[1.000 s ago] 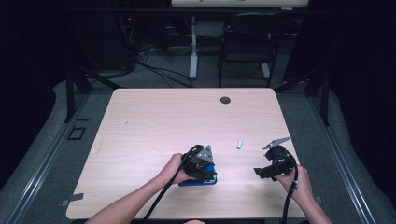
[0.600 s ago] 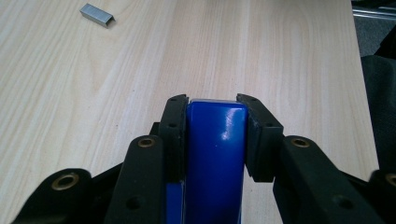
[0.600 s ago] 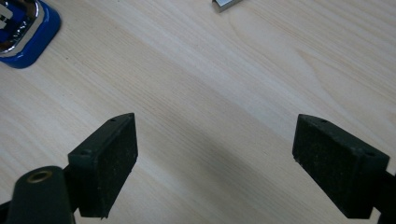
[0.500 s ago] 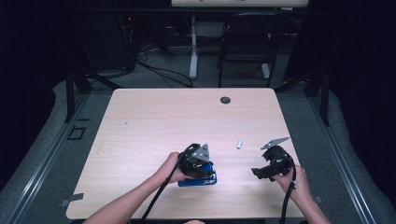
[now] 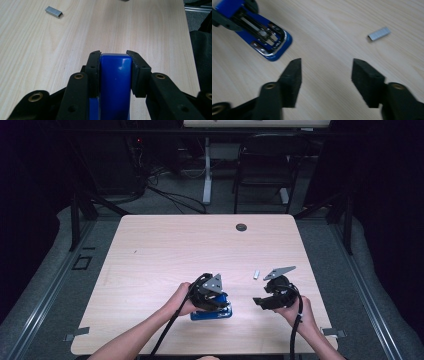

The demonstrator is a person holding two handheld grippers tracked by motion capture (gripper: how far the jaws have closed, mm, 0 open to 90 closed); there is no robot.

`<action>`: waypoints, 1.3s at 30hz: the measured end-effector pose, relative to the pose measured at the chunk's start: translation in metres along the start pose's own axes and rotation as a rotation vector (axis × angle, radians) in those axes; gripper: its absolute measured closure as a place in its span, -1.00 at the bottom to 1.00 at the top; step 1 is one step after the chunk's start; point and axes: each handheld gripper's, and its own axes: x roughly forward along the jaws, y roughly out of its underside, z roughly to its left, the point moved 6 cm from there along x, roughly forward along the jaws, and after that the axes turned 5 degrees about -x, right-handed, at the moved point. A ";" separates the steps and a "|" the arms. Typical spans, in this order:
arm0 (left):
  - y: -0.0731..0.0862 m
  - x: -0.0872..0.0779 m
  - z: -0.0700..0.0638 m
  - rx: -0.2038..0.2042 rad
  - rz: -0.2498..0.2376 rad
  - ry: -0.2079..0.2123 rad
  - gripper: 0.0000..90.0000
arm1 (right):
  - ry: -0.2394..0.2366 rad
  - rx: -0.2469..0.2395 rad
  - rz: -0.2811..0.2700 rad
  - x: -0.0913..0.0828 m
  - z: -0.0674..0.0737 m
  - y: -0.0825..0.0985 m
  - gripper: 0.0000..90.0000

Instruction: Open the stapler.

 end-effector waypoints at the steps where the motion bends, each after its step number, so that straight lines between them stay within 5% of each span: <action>1: 0.000 -0.001 0.000 0.004 0.007 0.004 0.46 | -0.013 -0.013 0.002 0.001 0.003 -0.002 0.12; 3: 0.000 -0.001 0.000 0.007 0.007 0.003 0.46 | -0.025 -0.021 -0.001 0.004 0.007 -0.005 0.21; 8: 0.000 -0.001 0.000 0.009 -0.007 -0.003 0.46 | -0.127 -0.032 -0.012 0.016 0.028 -0.018 0.85; 11: 0.001 -0.002 0.000 0.010 -0.002 0.004 0.46 | -0.168 -0.037 -0.016 0.023 0.038 -0.025 0.98; 20: 0.002 -0.005 -0.001 0.005 -0.026 0.006 0.46 | -0.248 -0.044 0.007 0.042 0.055 -0.036 1.00; 39: 0.002 -0.010 -0.002 0.017 -0.042 -0.001 0.46 | -0.244 -0.029 0.007 0.055 0.057 -0.038 1.00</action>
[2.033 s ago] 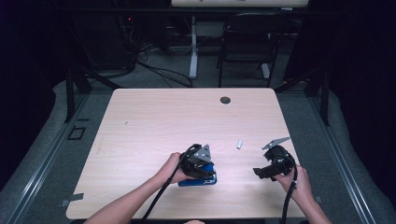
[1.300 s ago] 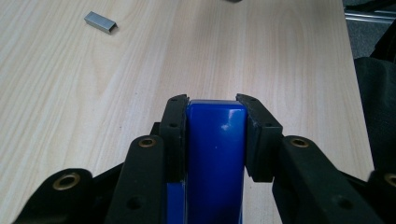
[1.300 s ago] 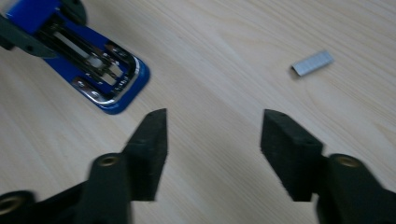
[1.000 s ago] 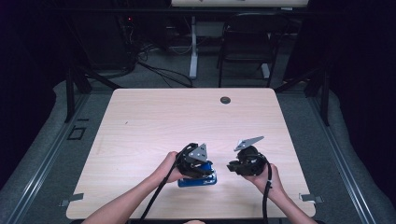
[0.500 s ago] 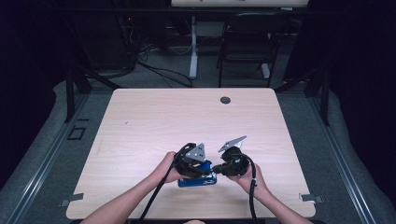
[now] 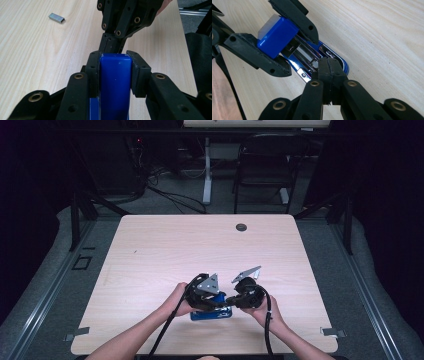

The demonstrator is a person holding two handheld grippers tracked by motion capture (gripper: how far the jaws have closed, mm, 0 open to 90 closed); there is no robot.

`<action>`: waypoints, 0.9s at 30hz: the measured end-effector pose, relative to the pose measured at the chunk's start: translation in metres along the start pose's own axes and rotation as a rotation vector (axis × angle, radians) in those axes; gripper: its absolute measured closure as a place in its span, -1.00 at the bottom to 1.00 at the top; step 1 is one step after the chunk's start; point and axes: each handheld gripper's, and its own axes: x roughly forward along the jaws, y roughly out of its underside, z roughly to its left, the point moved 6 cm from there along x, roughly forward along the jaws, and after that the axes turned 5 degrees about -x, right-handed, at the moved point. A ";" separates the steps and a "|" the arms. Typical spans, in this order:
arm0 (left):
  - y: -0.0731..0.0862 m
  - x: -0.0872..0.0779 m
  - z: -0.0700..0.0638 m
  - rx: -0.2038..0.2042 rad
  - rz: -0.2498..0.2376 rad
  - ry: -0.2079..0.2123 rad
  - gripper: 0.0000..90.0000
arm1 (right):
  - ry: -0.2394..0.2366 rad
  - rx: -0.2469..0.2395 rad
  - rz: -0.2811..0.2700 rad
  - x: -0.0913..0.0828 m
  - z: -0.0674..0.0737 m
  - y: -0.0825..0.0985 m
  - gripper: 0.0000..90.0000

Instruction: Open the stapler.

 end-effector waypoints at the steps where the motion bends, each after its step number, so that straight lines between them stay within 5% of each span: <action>1: 0.000 0.000 0.000 -0.001 -0.001 0.002 0.46 | 0.008 0.005 -0.008 0.001 0.001 0.000 1.00; 27: 0.001 -0.011 0.003 -0.006 0.002 -0.004 0.46 | 0.052 -0.042 0.047 0.009 0.002 0.002 1.00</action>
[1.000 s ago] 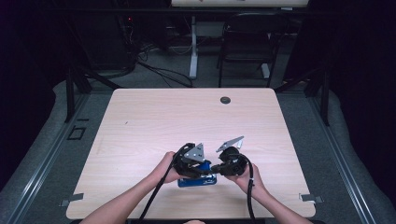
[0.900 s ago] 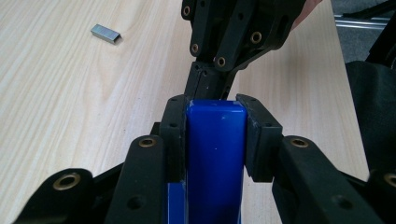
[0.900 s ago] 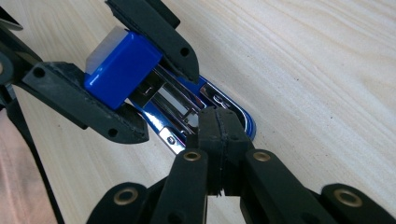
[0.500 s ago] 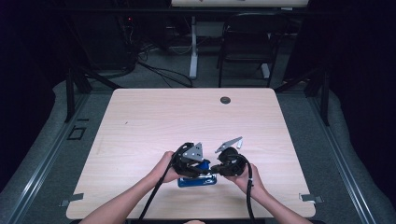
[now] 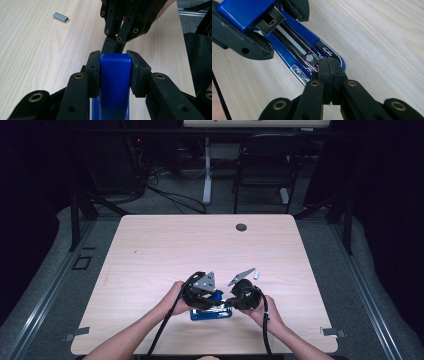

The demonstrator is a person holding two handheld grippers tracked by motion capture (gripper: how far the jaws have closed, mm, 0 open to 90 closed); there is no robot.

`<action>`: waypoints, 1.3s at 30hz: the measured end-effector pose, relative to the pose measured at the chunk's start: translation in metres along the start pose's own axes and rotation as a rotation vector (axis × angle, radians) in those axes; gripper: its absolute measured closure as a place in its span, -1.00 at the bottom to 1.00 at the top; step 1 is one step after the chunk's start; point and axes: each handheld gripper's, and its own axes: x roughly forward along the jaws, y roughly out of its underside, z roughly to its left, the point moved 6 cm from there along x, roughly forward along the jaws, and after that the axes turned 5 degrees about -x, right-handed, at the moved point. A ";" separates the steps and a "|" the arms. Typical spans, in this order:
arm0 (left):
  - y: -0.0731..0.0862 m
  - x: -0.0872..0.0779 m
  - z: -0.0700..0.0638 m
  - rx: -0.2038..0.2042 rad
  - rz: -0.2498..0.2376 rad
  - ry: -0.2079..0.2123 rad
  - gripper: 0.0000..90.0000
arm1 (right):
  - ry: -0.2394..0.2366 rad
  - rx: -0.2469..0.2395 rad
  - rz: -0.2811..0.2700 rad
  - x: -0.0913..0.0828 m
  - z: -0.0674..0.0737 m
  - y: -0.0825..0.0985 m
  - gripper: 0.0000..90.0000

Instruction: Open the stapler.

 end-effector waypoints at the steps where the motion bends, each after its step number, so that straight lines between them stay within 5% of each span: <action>1: 0.000 0.000 0.000 -0.001 -0.001 0.001 0.46 | -0.003 -0.016 0.017 -0.001 -0.001 0.000 1.00; 24: 0.007 -0.027 0.002 -0.011 0.018 0.010 0.47 | 0.022 -0.032 0.015 -0.001 0.001 0.000 1.00; 39: 0.026 -0.054 0.003 -0.063 -0.003 -0.005 0.47 | 0.026 -0.031 0.010 0.000 0.001 0.000 1.00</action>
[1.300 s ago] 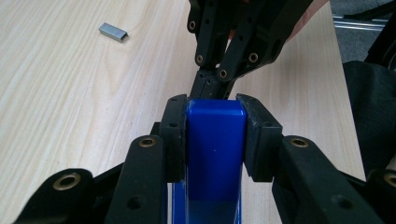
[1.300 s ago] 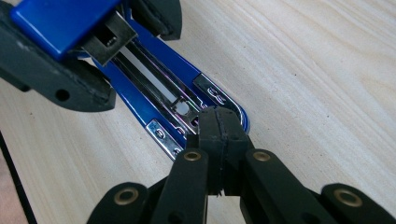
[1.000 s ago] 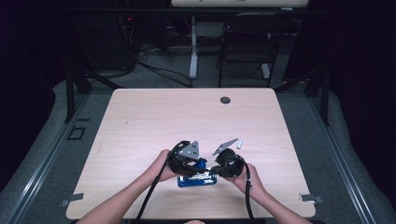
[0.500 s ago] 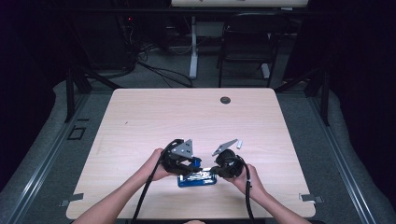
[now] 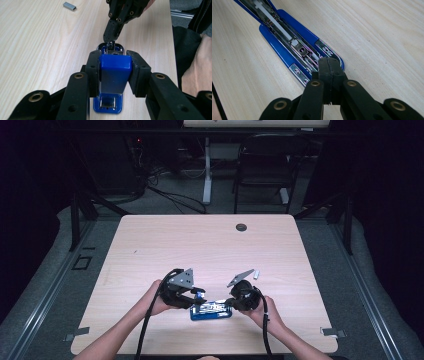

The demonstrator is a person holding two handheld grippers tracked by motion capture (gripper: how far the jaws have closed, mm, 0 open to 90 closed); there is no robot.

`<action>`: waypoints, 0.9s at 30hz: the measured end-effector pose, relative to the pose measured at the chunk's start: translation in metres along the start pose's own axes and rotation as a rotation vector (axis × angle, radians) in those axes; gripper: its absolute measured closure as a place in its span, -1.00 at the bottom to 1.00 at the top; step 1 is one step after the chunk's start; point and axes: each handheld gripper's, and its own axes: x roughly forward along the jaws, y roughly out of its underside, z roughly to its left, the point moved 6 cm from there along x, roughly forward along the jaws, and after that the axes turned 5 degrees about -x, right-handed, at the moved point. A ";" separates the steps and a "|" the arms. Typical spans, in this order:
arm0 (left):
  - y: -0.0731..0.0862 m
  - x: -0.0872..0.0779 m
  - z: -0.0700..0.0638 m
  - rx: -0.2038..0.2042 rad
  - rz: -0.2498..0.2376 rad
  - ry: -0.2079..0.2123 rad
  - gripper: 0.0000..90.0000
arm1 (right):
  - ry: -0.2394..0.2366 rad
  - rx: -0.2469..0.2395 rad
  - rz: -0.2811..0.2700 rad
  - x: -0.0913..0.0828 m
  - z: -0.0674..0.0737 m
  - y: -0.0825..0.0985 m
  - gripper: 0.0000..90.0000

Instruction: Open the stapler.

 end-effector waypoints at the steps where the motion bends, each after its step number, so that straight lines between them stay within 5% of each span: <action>1: 0.001 -0.001 0.000 -0.002 0.000 -0.001 0.47 | -0.001 0.000 0.000 0.000 0.000 0.000 1.00; 16: 0.025 -0.018 0.002 -0.075 0.001 -0.020 0.46 | 0.001 0.001 0.002 0.000 0.000 0.000 1.00; 27: 0.058 -0.025 0.007 -0.162 0.047 -0.012 0.44 | -0.001 0.002 0.001 0.000 0.000 0.000 1.00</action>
